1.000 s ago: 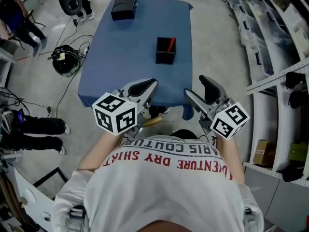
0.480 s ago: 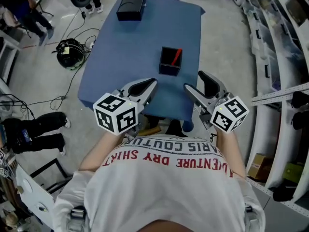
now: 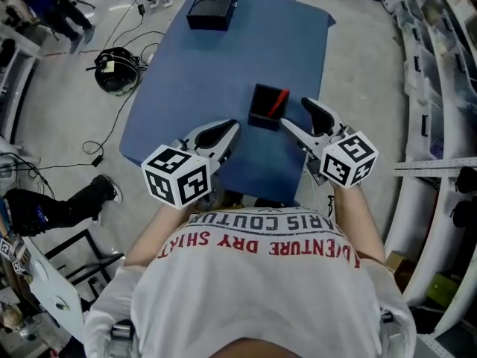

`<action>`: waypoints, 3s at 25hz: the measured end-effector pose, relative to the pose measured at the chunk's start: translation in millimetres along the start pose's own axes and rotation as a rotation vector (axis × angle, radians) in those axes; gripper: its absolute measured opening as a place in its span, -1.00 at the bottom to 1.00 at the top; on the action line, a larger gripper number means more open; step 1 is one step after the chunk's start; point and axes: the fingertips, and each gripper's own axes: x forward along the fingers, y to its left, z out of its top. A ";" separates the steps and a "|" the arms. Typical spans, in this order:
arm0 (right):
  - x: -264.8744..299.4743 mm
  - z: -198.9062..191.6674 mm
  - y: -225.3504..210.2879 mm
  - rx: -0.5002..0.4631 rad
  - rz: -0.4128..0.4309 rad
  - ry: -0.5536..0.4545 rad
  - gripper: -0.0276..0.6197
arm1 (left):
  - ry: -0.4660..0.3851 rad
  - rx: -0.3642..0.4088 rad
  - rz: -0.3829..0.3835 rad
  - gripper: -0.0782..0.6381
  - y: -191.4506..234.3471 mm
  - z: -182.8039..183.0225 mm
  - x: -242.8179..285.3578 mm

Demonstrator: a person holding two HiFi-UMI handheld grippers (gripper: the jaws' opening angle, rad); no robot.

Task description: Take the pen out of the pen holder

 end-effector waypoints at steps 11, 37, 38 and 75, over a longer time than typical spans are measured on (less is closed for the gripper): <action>50.3 -18.0 -32.5 -0.085 0.000 0.085 -0.05 | -0.008 -0.038 0.077 -0.67 28.2 3.0 6.9; 63.5 -27.4 -36.3 -0.311 -0.054 0.147 -0.68 | -0.030 -0.069 0.098 -0.67 39.5 -0.5 5.4; 62.9 -27.1 -35.0 -0.304 -0.051 0.145 -0.69 | -0.030 -0.069 0.097 -0.67 38.6 -0.9 4.9; -43.8 72.7 72.6 -0.404 -0.193 -0.196 -0.74 | -0.048 0.045 -0.022 -0.67 -23.9 -20.4 -64.2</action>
